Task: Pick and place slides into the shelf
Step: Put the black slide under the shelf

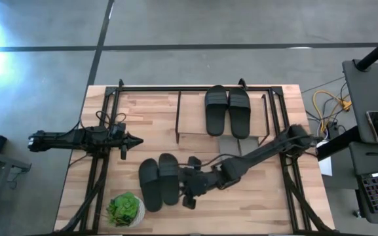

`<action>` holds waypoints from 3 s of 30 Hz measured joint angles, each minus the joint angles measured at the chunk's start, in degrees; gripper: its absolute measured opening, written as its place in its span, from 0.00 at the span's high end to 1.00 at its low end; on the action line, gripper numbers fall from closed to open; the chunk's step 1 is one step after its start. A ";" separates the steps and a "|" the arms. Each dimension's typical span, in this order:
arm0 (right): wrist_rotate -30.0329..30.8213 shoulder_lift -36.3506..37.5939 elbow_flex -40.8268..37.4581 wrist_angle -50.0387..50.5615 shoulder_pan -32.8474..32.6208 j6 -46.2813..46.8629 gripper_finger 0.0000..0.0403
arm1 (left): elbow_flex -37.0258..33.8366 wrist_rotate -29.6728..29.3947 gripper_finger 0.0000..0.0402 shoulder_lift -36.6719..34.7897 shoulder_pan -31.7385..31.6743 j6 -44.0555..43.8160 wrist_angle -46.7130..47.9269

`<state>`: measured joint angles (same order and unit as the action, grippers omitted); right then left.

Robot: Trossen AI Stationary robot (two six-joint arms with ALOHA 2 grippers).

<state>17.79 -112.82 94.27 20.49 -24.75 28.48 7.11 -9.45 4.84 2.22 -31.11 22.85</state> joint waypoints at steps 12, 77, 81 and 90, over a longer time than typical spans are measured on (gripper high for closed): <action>17.83 -20.15 30.35 27.06 -2.06 -10.92 0.53 | -0.02 0.00 1.00 0.00 0.01 -0.01 0.00; 21.64 -31.42 34.36 33.37 5.03 -15.47 0.96 | -0.02 0.00 1.00 0.00 0.00 0.00 0.00; 21.35 -30.18 35.36 38.66 3.99 -11.63 0.97 | -0.02 0.00 1.00 0.00 0.00 -0.01 0.00; 23.42 -28.22 37.30 64.11 -2.89 5.89 0.98 | -0.01 0.00 1.00 0.00 0.01 -0.02 0.00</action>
<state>41.21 -141.03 131.57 84.60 -27.63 34.36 7.10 -9.45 4.84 2.23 -31.14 22.85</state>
